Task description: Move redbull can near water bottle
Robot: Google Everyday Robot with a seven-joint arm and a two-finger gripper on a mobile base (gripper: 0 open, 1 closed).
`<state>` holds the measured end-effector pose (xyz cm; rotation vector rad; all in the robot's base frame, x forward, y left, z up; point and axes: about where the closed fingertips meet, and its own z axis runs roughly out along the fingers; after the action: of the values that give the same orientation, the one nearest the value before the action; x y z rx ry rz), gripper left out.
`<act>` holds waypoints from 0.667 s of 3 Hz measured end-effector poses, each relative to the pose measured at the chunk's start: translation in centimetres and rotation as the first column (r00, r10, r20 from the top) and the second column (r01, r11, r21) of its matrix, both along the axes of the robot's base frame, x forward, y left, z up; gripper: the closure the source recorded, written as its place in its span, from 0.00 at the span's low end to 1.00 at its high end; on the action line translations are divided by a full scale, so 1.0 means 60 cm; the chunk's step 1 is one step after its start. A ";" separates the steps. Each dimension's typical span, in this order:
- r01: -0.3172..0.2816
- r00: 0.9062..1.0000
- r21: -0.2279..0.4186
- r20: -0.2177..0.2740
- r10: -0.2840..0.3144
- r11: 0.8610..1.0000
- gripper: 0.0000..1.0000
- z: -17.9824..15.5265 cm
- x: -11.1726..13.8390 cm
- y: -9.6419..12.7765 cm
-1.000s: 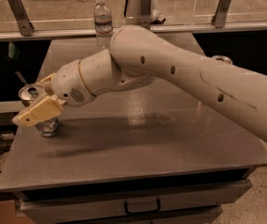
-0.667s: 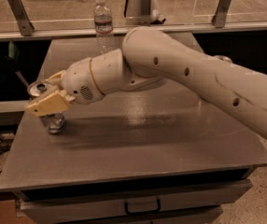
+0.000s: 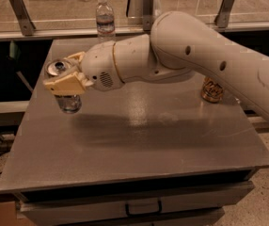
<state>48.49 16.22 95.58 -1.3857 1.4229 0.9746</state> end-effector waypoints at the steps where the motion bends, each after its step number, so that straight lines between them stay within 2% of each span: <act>1: 0.000 1.000 0.000 0.000 0.000 1.000 1.00 0.000 0.000 0.000; 2: 0.024 0.999 -0.014 0.021 -0.024 1.000 1.00 0.008 0.012 -0.011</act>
Offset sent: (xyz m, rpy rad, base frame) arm 0.0216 -0.0206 0.0104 -0.0320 -0.0459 -0.0690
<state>49.20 15.59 96.08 -1.3819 1.4305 0.9337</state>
